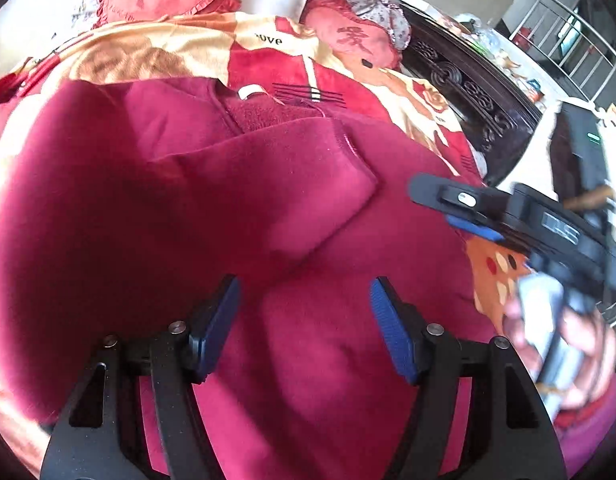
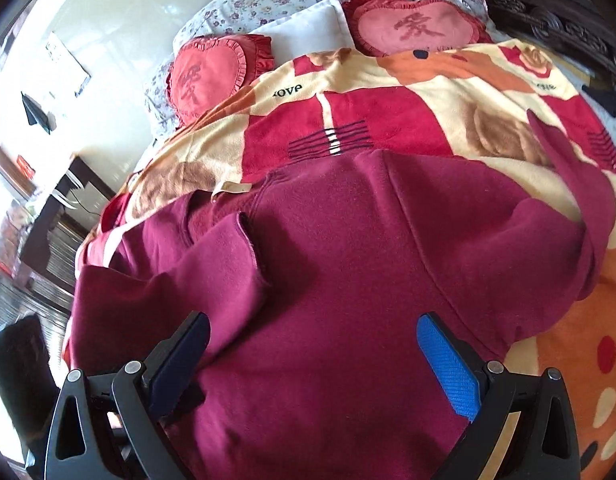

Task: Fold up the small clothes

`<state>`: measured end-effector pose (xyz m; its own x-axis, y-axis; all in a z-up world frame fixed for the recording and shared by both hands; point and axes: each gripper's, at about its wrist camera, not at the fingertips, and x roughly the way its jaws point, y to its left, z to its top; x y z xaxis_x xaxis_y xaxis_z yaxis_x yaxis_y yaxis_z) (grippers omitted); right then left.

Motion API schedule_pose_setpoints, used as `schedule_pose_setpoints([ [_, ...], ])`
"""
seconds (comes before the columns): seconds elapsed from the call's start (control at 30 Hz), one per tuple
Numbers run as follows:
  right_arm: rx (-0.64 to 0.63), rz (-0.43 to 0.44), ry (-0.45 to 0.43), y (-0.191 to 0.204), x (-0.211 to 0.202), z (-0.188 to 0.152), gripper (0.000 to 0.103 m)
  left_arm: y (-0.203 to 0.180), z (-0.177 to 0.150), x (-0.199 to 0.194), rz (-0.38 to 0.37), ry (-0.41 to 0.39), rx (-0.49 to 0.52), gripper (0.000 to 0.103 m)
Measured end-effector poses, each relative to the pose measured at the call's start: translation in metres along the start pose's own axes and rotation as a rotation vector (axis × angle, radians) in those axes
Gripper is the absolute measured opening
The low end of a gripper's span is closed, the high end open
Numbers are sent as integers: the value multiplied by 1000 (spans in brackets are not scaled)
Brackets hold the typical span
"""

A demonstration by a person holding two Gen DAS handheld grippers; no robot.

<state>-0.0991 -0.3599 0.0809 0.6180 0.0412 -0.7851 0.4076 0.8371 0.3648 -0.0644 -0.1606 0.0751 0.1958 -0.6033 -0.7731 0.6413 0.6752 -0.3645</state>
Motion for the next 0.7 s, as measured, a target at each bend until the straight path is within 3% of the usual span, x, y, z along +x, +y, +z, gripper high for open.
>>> schedule_pose_setpoints([
  [0.13, -77, 36, 11, 17, 9, 3, 103, 14, -10, -39, 5, -46, -14, 68],
  [0.23, -170, 17, -28, 34, 16, 7, 99, 30, -17, -63, 45, -87, -39, 68],
  [0.33, -259, -3, -31, 51, 30, 15, 82, 50, -21, -80, 94, -121, -66, 68],
  [0.4, -300, -15, -7, 60, 47, 20, 56, 63, -23, -86, 134, -132, -89, 68],
  [0.47, -319, -22, 29, 62, 64, 22, 39, 74, -25, -90, 151, -139, -120, 68],
  [0.57, -380, -35, -7, 70, 67, 19, 9, 86, -26, -96, 157, -159, -162, 68],
  [0.7, -377, -4, -37, 67, 47, 20, 5, 91, -28, -102, 158, -170, -179, 68],
])
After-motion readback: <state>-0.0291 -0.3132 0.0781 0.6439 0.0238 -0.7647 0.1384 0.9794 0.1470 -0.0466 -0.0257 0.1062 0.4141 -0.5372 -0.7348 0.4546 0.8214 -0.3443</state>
